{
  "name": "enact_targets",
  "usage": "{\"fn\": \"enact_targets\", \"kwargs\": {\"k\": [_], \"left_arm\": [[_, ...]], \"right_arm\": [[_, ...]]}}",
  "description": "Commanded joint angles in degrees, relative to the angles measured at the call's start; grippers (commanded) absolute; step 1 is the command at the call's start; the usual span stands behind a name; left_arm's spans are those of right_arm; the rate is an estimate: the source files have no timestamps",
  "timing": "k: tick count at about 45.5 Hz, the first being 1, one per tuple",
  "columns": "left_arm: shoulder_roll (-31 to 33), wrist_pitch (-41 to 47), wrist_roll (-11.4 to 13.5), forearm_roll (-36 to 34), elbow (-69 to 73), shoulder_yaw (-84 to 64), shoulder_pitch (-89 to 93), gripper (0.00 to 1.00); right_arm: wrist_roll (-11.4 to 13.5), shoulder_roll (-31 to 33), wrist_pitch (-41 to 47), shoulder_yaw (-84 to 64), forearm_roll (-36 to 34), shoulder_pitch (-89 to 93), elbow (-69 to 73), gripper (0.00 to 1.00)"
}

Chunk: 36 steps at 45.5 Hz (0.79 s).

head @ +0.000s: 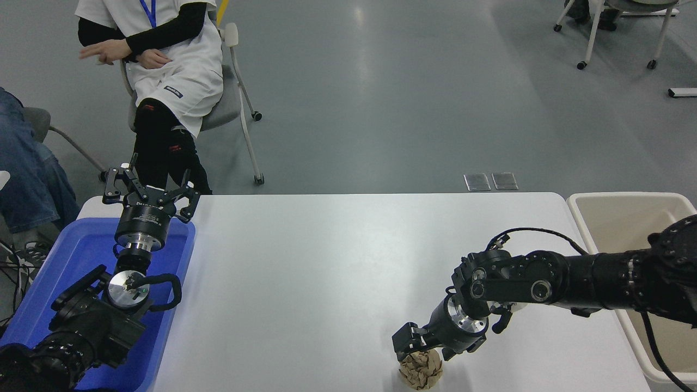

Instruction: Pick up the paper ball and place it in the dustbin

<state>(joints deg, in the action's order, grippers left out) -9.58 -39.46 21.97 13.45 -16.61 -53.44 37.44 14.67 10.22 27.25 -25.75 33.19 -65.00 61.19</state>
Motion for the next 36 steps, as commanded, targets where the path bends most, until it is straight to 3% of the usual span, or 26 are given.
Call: {"fn": "enact_targets", "kwargs": {"k": [1,21,24,26,27,28,29,36], "left_arm": [[0.0,0.0,0.0,0.0,0.0,0.0,0.0,0.99],[0.0,0.0,0.0,0.0,0.0,0.0,0.0,0.99],[0.0,0.0,0.0,0.0,0.0,0.0,0.0,0.99],[0.0,0.0,0.0,0.0,0.0,0.0,0.0,0.99],[0.0,0.0,0.0,0.0,0.0,0.0,0.0,0.99],[0.0,0.0,0.0,0.0,0.0,0.0,0.0,0.99],[0.0,0.0,0.0,0.0,0.0,0.0,0.0,0.99],[0.0,0.0,0.0,0.0,0.0,0.0,0.0,0.99]], "right_arm": [[1.06,-0.11,-0.18,-0.18,1.27,0.4,0.07,1.0],[1.06,-0.11,0.44,-0.27,1.09,0.49,1.92,0.98],[1.06,-0.02,0.53,-0.44,1.0,0.49,3.06,0.82],[1.06,0.07,0.53,-0.7,1.09,0.4,4.02,0.61],[1.06,0.07,0.61,-1.75,1.09,0.4,4.55,0.23],[1.06,0.07,0.61,-2.28,1.09,0.32,4.64,0.06],[1.06,0.07,0.61,-2.72,1.09,0.32,4.64,0.0],[0.8,0.24,0.7,-2.99,0.39,0.05,5.35,0.0]]}}
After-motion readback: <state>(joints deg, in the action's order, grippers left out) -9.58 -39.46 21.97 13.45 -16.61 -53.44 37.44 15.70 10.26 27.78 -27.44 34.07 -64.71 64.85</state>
